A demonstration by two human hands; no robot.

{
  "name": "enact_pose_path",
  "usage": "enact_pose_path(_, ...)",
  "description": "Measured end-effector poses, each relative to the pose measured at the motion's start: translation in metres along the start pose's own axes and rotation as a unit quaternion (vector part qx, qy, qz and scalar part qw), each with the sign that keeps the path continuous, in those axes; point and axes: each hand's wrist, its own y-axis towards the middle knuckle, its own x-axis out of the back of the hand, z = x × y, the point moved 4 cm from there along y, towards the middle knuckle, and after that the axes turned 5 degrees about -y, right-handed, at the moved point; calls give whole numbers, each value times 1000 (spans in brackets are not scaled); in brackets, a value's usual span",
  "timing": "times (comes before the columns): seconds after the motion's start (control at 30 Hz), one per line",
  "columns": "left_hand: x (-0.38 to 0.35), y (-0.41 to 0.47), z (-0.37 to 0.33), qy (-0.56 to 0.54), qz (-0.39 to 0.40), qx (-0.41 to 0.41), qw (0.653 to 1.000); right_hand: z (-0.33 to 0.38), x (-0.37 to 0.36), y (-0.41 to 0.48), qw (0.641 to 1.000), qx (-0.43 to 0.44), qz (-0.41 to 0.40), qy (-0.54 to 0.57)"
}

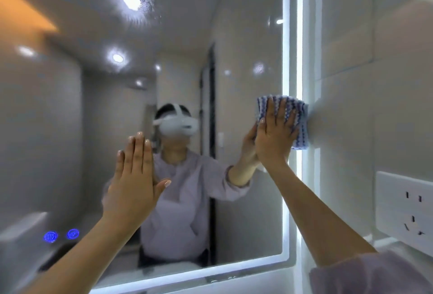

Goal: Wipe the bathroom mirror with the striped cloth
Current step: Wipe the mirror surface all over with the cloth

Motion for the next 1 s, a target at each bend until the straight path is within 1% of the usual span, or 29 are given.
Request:
enact_pose_path(0.07, -2, 0, 1, 3, 0, -1, 1000, 13, 1, -18, 997, 63, -50, 18)
enact_pose_path(0.13, -3, 0, 2, 7, 0, 0, 1000, 30, -5, -46, 983, 170, -71, 8)
enact_pose_path(0.2, -4, -1, 3, 5, -1, 0, 1000, 49, -14, -85, 957, 286, -53, -15)
enact_pose_path(0.27, -4, -2, 4, 6, -6, -1, 1000, 58, -20, -119, 929, 368, -35, -23)
enact_pose_path(0.33, -3, -2, 3, 6, -8, -2, 1000, 56, -20, -132, 913, 406, -34, -24)
enact_pose_path(0.43, -2, -2, 2, 10, -5, -3, 1000, 47, -19, -118, 892, 450, -26, -40)
enact_pose_path(0.47, -1, -2, 1, 10, -4, -4, 1000, 43, -18, -107, 896, 442, -23, -40)
enact_pose_path(0.53, -2, -1, 2, 8, -3, -5, 1000, 34, -14, -74, 929, 368, -37, -22)
enact_pose_path(0.6, -1, -2, 1, 5, -5, -6, 1000, 22, -9, -34, 968, 248, -41, -11)
enact_pose_path(0.67, 1, -2, -1, 0, -10, -2, 1000, 12, -1, 3, 991, 129, -39, 4)
enact_pose_path(0.77, 3, -1, -3, -4, -20, 0, 1000, 14, 5, 33, 1000, 0, -16, 24)
enact_pose_path(0.83, 2, -1, -3, 5, -24, -5, 1000, 28, 8, 33, 998, -53, -10, 26)
enact_pose_path(0.87, 0, 0, -2, 10, -22, -8, 1000, 38, 8, 31, 998, -61, -11, 26)
enact_pose_path(0.9, -1, 0, -2, 13, -22, -9, 1000, 49, 7, 26, 998, -49, -19, 25)
enact_pose_path(0.93, -2, 0, -1, 14, -22, -10, 1000, 62, 8, 20, 999, -18, -43, 24)
enact_pose_path(1.0, -2, 0, 0, 13, -25, -10, 1000, 90, 12, 2, 992, 77, -92, 31)
